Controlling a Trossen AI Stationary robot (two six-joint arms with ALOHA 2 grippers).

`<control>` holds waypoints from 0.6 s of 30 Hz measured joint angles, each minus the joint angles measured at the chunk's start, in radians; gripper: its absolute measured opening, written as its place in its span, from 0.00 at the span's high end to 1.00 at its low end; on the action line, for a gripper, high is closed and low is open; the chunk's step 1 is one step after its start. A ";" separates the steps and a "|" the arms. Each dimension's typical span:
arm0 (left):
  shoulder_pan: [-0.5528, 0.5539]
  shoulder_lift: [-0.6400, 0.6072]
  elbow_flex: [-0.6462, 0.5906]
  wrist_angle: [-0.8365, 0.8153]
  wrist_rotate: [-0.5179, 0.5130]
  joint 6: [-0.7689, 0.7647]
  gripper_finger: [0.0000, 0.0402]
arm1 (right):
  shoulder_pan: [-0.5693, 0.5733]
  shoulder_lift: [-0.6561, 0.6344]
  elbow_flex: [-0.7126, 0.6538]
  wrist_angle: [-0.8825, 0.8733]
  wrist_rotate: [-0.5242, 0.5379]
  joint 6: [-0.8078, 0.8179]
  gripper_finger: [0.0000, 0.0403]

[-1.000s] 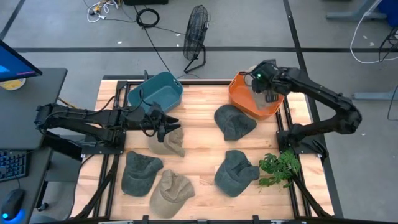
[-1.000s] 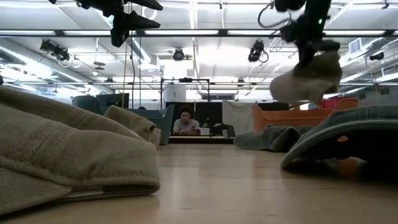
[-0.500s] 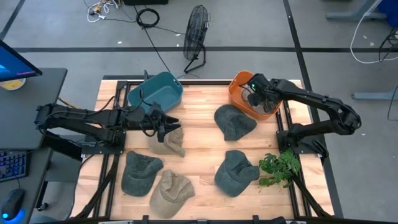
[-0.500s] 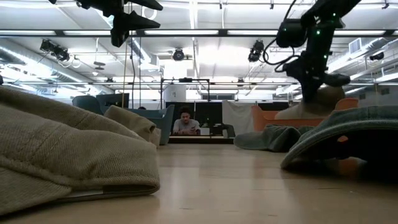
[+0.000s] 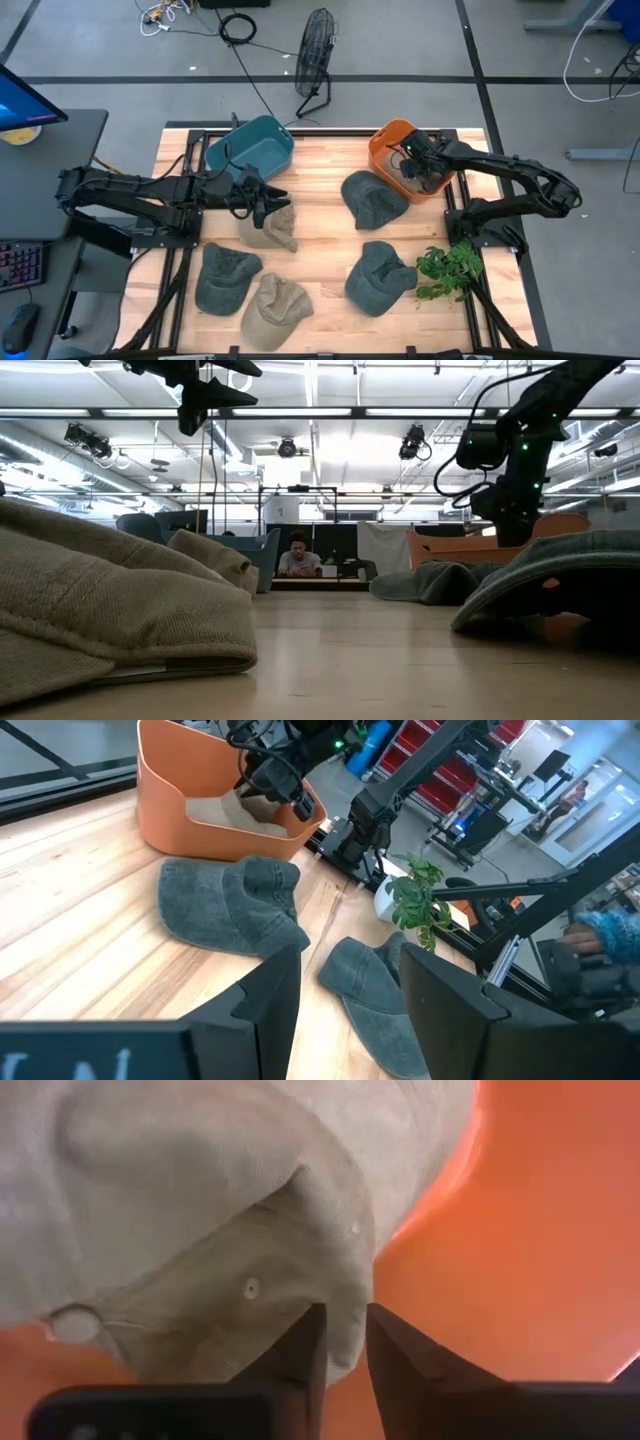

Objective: Pick & Place hat
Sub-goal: Put the top right brown cap into the orange bin, then put the top blue cap into the blue bin

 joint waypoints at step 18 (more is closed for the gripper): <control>0.000 0.000 0.000 0.000 0.000 -0.053 0.56 | 0.115 -0.004 0.369 -0.349 0.021 0.315 0.62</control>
